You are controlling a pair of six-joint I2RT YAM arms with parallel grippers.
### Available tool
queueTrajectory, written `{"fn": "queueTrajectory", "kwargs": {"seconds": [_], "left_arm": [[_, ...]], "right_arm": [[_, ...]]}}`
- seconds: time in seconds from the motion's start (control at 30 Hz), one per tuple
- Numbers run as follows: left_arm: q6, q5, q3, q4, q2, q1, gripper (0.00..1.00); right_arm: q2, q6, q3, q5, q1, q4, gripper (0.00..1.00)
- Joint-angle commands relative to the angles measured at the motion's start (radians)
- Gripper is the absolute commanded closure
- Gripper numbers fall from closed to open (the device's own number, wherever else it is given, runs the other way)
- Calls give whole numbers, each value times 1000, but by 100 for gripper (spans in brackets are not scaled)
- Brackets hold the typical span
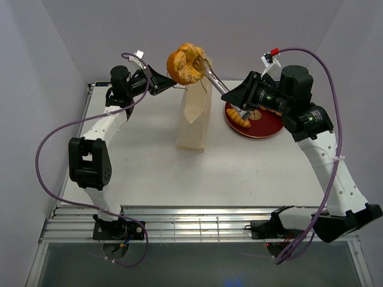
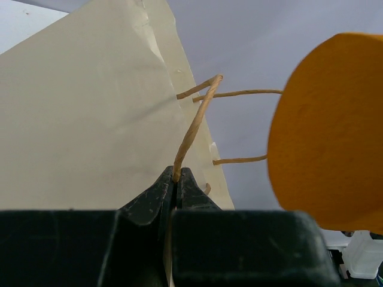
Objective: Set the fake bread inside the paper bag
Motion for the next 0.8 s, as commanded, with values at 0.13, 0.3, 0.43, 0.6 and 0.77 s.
{"fn": "queueTrajectory", "kwargs": {"seconds": [0.13,0.3,0.43,0.6,0.77], "left_arm": [[-4,-48,-28,10,-91,-1,100],[-7,-52,-32,9,-96,-1,100],[-1,-58,-35,3,-108,2,100],[-1,-62,-38,1,-113,2,100],[5,-63,-48,-2,-119,5,100]], "right_arm": [[-56,-32,-58,90,3,48,91],[-46,-60,-57,137,1,-25,91],[-63,-81,-57,185,1,-70,91],[-67,-94,-54,189,1,-107,91],[-81,-106,-63,220,3,-125,90]]}}
